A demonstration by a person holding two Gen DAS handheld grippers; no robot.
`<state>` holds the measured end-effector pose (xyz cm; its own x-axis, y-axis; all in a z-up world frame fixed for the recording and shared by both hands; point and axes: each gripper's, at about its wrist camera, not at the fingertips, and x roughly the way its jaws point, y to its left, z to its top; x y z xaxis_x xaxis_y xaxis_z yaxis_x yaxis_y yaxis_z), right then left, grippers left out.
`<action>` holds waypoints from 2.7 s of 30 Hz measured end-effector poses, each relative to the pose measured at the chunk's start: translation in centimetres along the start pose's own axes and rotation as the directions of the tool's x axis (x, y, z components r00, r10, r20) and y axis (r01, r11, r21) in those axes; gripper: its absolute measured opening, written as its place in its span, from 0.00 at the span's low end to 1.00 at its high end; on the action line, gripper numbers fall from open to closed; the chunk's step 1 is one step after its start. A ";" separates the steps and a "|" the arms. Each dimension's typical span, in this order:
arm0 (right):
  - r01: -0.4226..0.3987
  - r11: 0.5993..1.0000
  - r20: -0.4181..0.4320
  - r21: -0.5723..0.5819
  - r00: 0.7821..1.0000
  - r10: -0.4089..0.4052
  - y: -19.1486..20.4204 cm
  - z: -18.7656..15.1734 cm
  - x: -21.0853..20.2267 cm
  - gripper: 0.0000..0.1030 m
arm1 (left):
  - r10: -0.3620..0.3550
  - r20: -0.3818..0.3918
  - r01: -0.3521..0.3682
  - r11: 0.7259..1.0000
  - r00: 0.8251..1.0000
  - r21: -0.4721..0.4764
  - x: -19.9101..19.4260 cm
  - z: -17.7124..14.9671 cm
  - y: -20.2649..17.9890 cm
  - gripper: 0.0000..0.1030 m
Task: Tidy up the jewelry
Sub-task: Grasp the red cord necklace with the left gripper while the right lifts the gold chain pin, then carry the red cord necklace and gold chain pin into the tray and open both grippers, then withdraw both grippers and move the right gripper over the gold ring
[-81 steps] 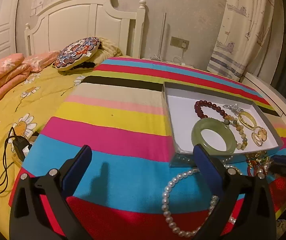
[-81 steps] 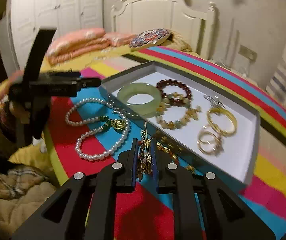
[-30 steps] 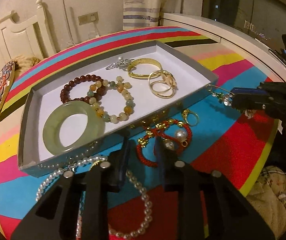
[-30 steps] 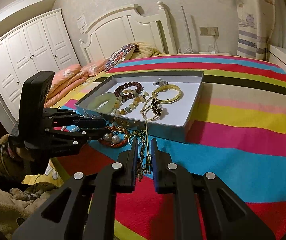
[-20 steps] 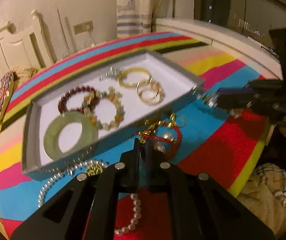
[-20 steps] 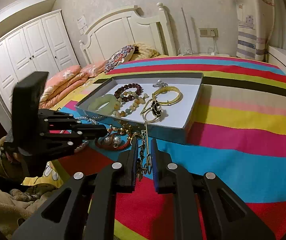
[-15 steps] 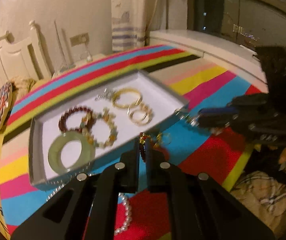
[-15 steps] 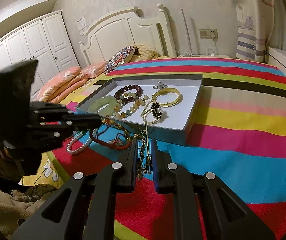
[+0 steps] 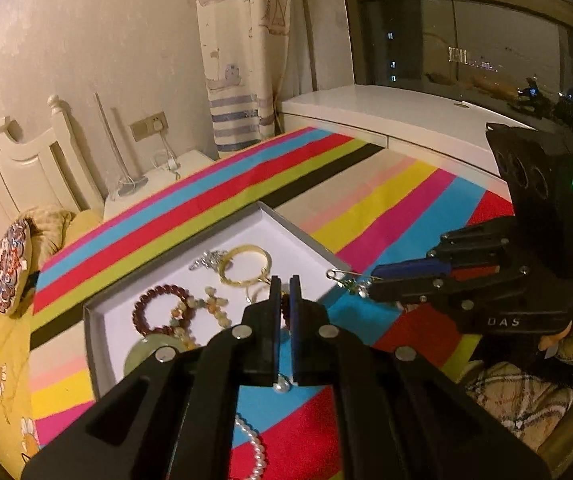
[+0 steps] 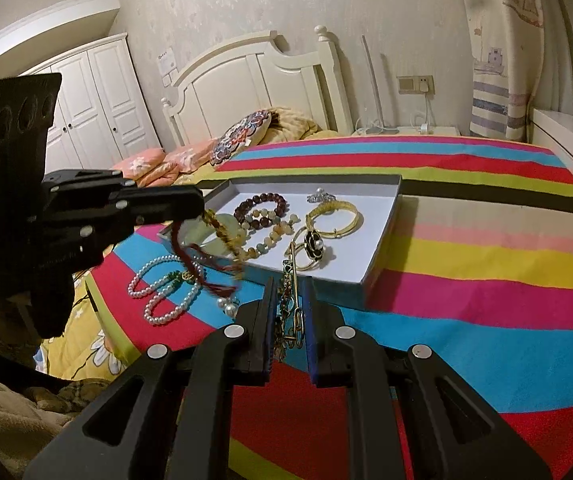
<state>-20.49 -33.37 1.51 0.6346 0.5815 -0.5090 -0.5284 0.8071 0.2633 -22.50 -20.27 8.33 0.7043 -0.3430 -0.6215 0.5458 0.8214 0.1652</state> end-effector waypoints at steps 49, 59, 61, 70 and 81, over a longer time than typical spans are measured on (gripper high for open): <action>0.258 0.964 -0.122 0.060 0.961 -0.249 -2.6 6.2 10.9 0.13 | 0.209 -0.123 -0.238 0.915 0.970 -0.326 8.2 -1.7 15.5 0.04; 0.261 0.965 -0.065 0.003 0.963 -0.260 -1.3 6.4 9.2 0.55 | 0.293 -0.114 -0.314 0.878 0.949 -0.361 6.1 -3.4 17.0 0.83; 0.249 0.968 -0.054 0.008 0.967 -0.248 -1.1 6.4 8.6 0.55 | 0.328 -0.109 -0.345 0.871 0.938 -0.350 5.4 -3.5 16.9 0.89; 0.206 0.978 -0.011 -0.037 0.978 -0.207 0.1 4.6 5.2 0.55 | 0.435 -0.095 -0.436 0.813 0.895 -0.387 1.1 -6.9 16.8 0.97; 0.213 0.972 -0.052 -0.094 0.974 -0.219 1.3 1.1 4.1 0.55 | 0.476 -0.123 -0.465 0.716 0.871 -0.521 -2.5 -14.2 18.8 0.97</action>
<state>-17.95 -29.86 0.64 0.7047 0.3849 -0.5960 -0.4316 0.8993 0.0705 -20.48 2.56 2.11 0.8173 0.1484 -0.5568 -0.1731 0.9849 0.0083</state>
